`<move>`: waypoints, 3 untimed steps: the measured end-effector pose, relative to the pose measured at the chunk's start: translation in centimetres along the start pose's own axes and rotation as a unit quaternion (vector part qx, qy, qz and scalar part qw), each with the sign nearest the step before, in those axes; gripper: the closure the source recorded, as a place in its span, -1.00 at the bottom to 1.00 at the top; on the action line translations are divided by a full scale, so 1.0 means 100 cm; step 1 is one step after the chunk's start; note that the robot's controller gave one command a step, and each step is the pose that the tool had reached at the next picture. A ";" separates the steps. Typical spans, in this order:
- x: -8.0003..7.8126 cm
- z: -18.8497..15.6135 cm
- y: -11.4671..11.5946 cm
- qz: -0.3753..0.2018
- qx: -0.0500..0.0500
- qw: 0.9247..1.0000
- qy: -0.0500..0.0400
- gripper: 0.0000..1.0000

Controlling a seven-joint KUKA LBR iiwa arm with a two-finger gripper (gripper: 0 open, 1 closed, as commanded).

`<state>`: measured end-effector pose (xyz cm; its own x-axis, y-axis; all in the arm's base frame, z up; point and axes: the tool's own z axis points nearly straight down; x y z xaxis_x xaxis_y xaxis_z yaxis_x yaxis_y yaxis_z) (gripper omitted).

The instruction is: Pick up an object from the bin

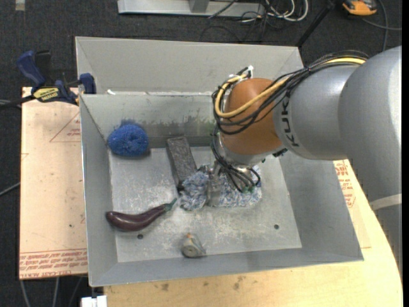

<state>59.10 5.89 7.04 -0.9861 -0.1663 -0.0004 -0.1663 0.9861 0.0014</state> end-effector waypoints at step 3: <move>0.020 -0.119 -0.005 -0.025 0.000 1.000 -0.001 1.00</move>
Offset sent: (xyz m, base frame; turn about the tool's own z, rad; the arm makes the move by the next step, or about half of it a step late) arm -0.0193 -0.0085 0.1194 -0.0522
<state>57.23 5.09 18.95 -0.9766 -0.2151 -0.0022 -0.2151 0.9766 0.0012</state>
